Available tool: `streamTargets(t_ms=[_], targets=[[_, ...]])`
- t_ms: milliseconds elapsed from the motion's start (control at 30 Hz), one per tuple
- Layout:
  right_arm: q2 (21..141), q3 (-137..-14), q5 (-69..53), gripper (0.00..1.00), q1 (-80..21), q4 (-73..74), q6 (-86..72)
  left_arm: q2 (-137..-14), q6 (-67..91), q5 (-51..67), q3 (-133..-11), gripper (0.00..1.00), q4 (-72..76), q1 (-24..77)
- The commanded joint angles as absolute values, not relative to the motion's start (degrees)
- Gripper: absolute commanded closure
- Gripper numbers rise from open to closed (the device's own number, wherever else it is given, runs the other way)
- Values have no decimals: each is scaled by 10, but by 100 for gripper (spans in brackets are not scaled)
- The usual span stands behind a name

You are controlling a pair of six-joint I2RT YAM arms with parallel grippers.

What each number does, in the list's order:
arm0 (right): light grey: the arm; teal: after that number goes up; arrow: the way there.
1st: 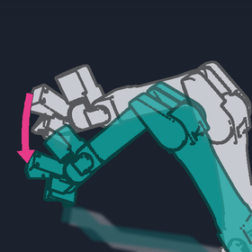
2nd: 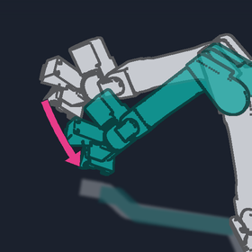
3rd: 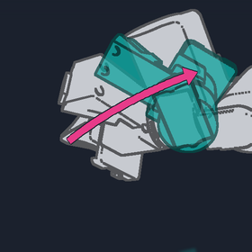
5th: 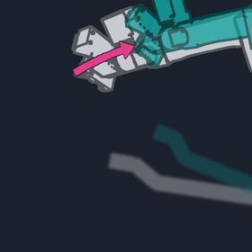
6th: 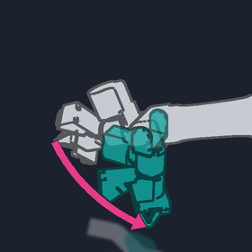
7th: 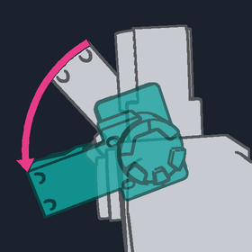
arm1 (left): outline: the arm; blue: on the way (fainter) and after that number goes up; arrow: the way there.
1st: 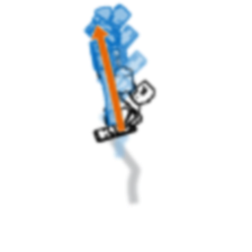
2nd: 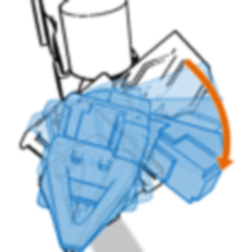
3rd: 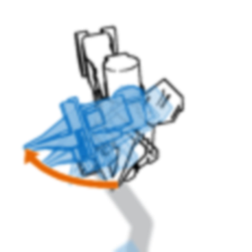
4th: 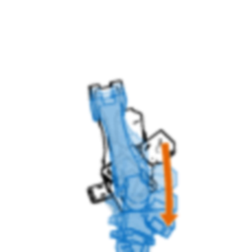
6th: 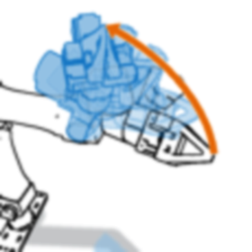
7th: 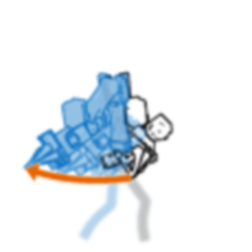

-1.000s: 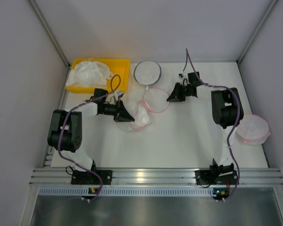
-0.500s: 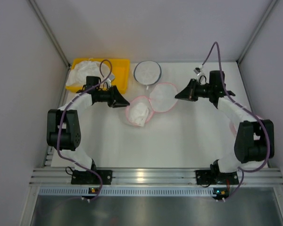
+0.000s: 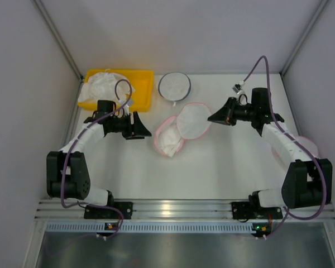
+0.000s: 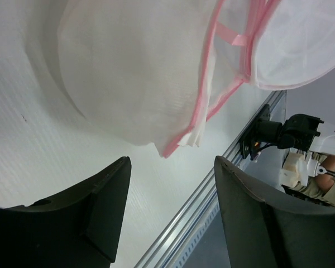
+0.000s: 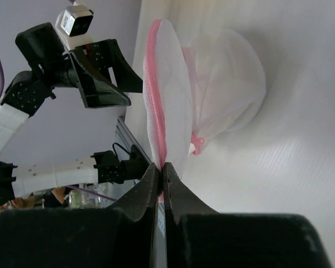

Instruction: Place the bra in the laundry bag and zip it closed

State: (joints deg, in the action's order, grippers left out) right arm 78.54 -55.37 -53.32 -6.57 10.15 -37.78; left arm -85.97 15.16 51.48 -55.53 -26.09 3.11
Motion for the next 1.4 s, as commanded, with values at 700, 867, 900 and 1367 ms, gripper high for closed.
streamTargets(t_ms=[700,867,900,1367], targets=[[744,-568,-534,100,-64,106,-411,-871,128,390,-539,65,-163,165],[737,-594,-526,100,-57,160,-365,-853,134,390,-568,100,-173,164],[737,-605,-523,100,-55,181,-326,-846,136,381,-578,100,-199,164],[725,-880,-427,100,-41,473,-61,-801,150,370,-772,100,-419,166]])
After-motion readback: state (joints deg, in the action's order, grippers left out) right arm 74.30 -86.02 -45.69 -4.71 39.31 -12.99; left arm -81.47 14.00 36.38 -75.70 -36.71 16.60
